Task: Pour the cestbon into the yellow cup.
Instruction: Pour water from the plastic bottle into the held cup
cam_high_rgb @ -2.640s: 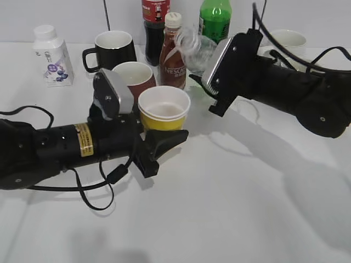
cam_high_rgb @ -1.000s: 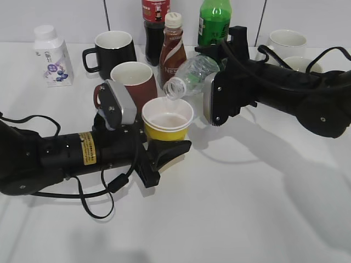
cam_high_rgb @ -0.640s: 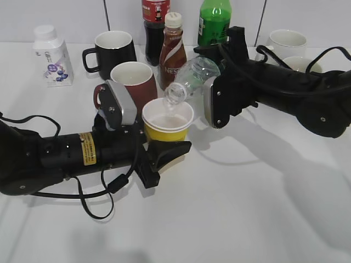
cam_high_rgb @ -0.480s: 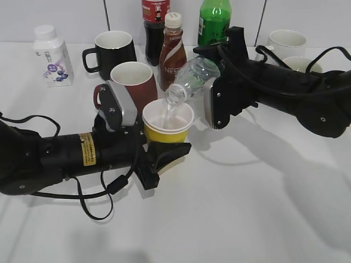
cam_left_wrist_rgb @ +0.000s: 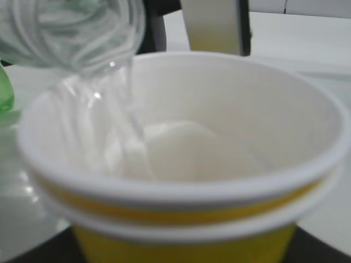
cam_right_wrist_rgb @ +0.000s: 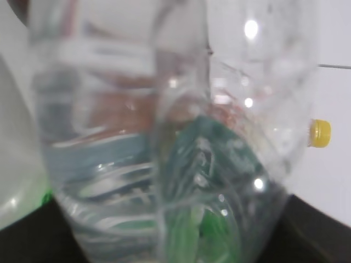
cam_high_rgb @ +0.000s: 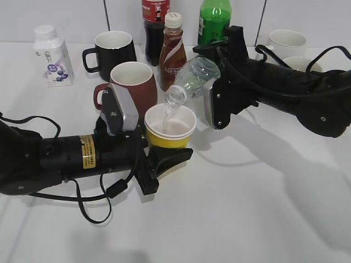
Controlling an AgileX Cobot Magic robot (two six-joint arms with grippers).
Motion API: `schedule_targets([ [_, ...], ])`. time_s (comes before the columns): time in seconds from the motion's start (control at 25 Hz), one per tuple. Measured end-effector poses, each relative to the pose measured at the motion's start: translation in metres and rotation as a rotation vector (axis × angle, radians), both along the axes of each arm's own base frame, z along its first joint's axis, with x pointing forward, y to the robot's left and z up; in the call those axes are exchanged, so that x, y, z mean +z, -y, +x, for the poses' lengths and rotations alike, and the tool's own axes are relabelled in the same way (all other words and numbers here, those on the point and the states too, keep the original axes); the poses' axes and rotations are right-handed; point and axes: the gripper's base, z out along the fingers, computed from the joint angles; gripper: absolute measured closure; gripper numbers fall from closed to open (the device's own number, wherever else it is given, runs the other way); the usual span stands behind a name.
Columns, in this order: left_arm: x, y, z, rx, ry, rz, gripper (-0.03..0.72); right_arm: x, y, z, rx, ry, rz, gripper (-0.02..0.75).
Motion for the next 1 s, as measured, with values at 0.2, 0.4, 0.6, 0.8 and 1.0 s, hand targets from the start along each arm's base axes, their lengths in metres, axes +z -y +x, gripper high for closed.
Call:
schedule_targets([
  [0.2,-0.0003,0.0005,-0.0014,-0.018,0.004,0.005,0.309,0.0003,0.0,0.0,0.003,0.015,-0.012,0.261],
  [0.4,-0.0003,0.0006,-0.0017,-0.022,0.005,0.005,0.31,0.0004,-0.0001,0.0,0.004,0.021,-0.017,0.261],
  [0.6,-0.0003,0.0006,-0.0017,-0.022,0.005,0.005,0.31,0.0004,-0.0001,0.0,0.005,0.023,-0.018,0.261],
  [0.8,-0.0003,0.0006,-0.0017,-0.022,0.005,0.005,0.31,0.0007,-0.0001,0.0,0.006,0.027,-0.018,0.261],
  [1.0,-0.0003,0.0005,-0.0017,-0.021,0.005,0.005,0.31,0.0007,-0.0001,0.0,0.006,0.028,-0.02,0.261],
])
